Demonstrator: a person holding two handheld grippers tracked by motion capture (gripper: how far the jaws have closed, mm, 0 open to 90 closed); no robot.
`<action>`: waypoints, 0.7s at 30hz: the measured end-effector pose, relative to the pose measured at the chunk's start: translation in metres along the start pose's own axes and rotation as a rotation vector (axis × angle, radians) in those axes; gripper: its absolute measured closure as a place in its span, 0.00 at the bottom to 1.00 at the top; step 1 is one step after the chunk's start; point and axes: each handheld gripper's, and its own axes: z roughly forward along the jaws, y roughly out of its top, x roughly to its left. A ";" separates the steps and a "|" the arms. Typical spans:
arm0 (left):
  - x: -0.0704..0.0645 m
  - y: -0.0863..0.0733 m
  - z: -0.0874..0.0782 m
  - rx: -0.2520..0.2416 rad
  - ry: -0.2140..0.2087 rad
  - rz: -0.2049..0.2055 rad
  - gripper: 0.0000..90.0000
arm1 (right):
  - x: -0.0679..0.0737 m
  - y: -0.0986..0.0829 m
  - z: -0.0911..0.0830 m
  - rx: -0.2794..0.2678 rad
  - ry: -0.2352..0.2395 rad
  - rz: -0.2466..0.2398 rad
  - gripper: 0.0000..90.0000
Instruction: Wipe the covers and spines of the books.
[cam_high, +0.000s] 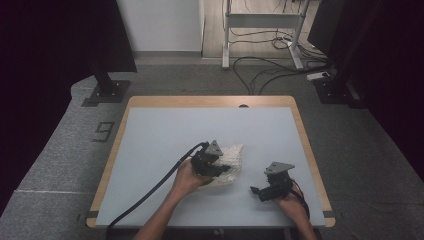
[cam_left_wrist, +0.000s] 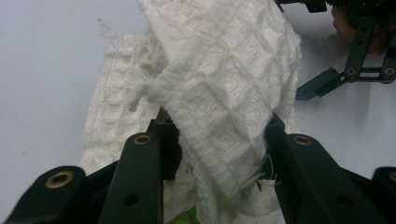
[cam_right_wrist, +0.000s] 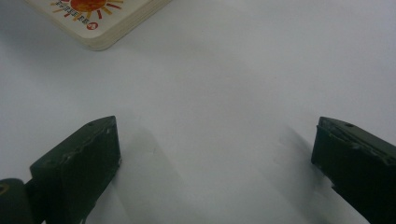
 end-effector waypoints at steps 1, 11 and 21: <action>0.001 0.000 -0.001 0.000 0.005 0.000 0.70 | 0.000 0.000 0.000 -0.001 -0.002 0.000 0.01; 0.017 -0.010 -0.015 0.029 0.064 -0.022 0.69 | 0.000 0.000 0.000 -0.001 0.000 0.001 0.01; 0.036 -0.024 -0.035 0.034 0.123 -0.066 0.69 | 0.000 0.000 0.000 0.000 0.000 0.000 0.01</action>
